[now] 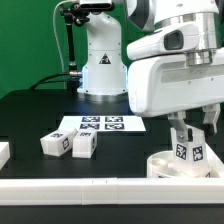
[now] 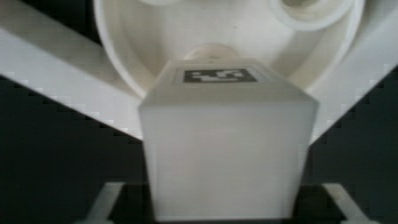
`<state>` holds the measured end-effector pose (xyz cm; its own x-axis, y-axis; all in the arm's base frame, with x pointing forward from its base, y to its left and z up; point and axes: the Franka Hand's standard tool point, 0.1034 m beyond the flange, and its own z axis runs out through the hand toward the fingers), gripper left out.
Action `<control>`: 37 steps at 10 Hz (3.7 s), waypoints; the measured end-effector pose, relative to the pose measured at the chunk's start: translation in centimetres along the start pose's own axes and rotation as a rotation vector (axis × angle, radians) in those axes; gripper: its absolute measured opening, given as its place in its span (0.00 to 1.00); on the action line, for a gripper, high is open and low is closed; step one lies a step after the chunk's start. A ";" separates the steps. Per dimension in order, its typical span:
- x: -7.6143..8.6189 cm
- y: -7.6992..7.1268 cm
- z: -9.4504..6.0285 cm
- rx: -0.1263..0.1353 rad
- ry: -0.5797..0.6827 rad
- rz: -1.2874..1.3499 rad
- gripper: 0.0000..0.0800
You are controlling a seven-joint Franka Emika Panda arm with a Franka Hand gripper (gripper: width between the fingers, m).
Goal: Assemble stool
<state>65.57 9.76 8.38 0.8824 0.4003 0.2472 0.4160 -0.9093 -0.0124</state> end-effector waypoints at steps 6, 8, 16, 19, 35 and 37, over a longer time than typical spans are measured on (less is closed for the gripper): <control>-0.3 0.2 0.2 0.046 0.008 0.470 0.43; -0.4 0.3 0.1 0.050 0.016 0.611 0.43; -1.0 0.5 0.0 0.064 -0.004 1.116 0.43; -1.2 0.3 -0.1 0.063 -0.022 1.315 0.43; -0.4 -0.5 -0.6 0.172 -0.111 1.985 0.78; 0.2 -0.7 -0.9 0.182 -0.115 1.914 0.80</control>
Offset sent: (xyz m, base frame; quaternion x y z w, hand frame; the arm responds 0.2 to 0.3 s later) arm -0.0075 -0.0047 -0.0062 0.0168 -0.0015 0.2339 0.9721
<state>65.30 10.37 9.31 0.1284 -0.9539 -0.2711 -0.9696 -0.0633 -0.2366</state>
